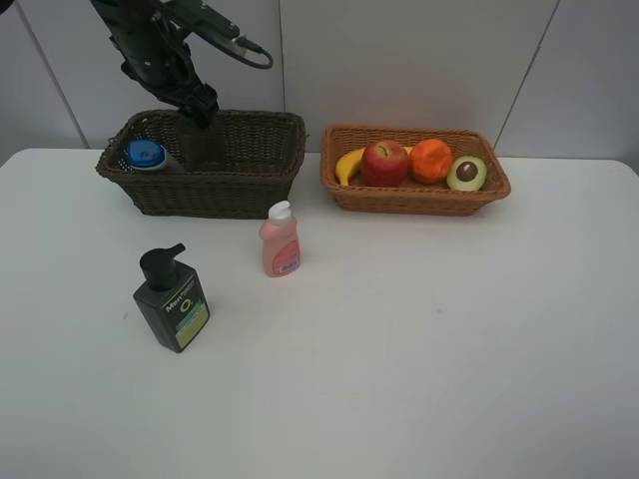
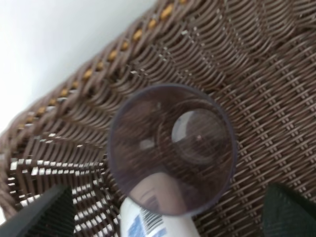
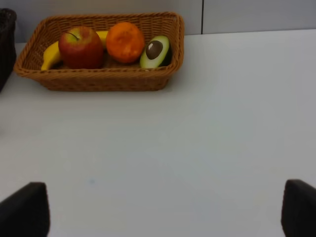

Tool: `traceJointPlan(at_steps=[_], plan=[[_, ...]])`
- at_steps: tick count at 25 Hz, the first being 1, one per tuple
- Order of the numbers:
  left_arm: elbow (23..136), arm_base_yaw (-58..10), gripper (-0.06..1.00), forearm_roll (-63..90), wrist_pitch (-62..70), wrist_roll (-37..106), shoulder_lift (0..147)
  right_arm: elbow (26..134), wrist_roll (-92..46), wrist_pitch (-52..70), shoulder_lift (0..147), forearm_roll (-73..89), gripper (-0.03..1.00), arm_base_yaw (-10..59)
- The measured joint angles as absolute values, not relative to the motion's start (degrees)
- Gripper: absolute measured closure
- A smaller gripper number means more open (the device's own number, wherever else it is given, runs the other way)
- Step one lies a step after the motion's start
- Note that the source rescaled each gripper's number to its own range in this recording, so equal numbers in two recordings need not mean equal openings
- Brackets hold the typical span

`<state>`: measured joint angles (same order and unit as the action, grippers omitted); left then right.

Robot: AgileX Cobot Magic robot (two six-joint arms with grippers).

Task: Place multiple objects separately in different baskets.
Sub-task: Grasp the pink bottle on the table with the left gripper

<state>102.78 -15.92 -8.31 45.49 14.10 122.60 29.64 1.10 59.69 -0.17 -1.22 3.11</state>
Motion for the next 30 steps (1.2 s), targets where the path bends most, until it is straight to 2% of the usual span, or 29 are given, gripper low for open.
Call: traceJointPlan(at_steps=[11,30], plan=[[102.89,-16.96,-0.05,-3.83,55.78,14.10,116.28,29.64,1.10,59.69,-0.17,-1.22,-0.03,3.11],[102.95,-31.70,-0.05,3.26,67.23,14.05,114.26,29.64,1.15,59.69,-0.17,-1.22,-0.03,3.11]])
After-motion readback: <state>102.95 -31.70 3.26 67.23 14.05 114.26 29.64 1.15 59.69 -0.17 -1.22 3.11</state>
